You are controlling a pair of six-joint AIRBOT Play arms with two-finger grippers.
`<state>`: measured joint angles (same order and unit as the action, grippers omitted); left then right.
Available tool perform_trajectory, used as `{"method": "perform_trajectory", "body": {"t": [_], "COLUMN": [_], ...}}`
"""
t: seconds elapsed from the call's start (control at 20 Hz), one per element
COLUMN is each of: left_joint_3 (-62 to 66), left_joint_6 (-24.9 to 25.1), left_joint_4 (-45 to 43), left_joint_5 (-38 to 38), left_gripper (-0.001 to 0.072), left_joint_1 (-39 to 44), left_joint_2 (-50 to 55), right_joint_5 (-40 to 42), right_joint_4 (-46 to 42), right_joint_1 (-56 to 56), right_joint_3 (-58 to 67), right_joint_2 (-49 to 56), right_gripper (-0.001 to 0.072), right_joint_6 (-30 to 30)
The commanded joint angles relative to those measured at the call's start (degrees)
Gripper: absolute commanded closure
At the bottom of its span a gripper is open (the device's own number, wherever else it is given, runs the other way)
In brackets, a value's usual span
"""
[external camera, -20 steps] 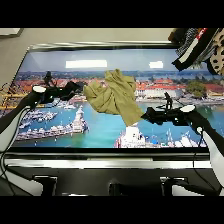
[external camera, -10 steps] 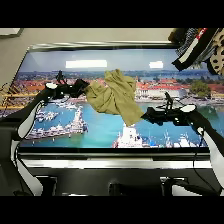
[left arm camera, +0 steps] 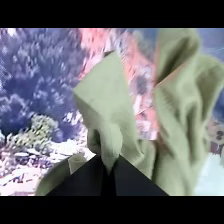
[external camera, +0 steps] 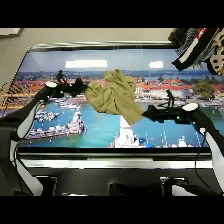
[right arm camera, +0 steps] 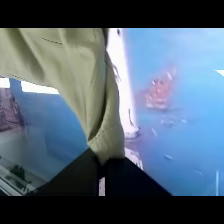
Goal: Fold the clothes and pants, and hang the long-sleeved shirts on hangers.
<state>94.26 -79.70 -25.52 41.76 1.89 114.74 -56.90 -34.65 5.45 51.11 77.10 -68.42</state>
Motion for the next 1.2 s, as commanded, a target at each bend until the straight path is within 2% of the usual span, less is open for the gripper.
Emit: {"method": "perform_trajectory", "body": {"t": [0.0, 0.15, 0.35, 0.45, 0.55, 0.7, 0.75, 0.9, 1.05, 1.15], "left_joint_3": [0.1, 0.1, 0.1, 0.1, 0.1, 0.1, 0.1, 0.1, -0.5, -3.1], "left_joint_6": [-0.5, -0.5, -1.0, -5.5, -12.5, -26.7, -30.1, -34.4, -34.4, -34.4], "left_joint_4": [-0.4, -3.5, -9.2, -16.2, -26.5, -44.1, -48.7, -56.9, -55.5, -52.3], "left_joint_5": [0.5, 0.9, 1.5, 1.9, 2.5, 4.4, 5.0, 6.7, 6.9, 6.9], "left_gripper": [0.0694, 0.0694, 0.0694, 0.0693, 0.0692, 0.0692, 0.0692, 0.0691, 0.0690, 0.0690], "left_joint_1": [-3.6, -7.7, -11.6, -12.7, -13.0, -13.0, -13.0, -13.0, -13.0, -13.0], "left_joint_2": [-7.8, -21.8, -43.6, -53.8, -62.9, -74.1, -76.8, -81.8, -81.4, -79.4], "right_joint_5": [-0.6, -2.3, -1.1, -0.9, -0.7, -1.9, -2.3, -2.2, -4.0, -7.4], "right_joint_4": [-5.3, -10.4, -21.6, -29.9, -38.3, -49.8, -52.9, -57.7, -58.2, -58.1], "right_joint_1": [0.0, 0.0, 0.0, 0.0, 0.0, 0.0, 0.0, 0.0, 0.0, 0.0], "right_joint_3": [10.5, 30.6, 55.2, 62.7, 65.6, 65.6, 65.6, 65.6, 65.5, 65.5], "right_joint_2": [-2.8, -5.0, -11.7, -16.6, -22.9, -32.6, -35.1, -38.6, -36.4, -31.5], "right_gripper": [0.0685, 0.0685, 0.0685, 0.0685, 0.0685, 0.0685, 0.0685, 0.0685, 0.0685, 0.0685], "right_joint_6": [-5.4, -8.6, -15.6, -19.5, -21.3, -26.8, -28.3, -31.6, -31.6, -33.8]}}
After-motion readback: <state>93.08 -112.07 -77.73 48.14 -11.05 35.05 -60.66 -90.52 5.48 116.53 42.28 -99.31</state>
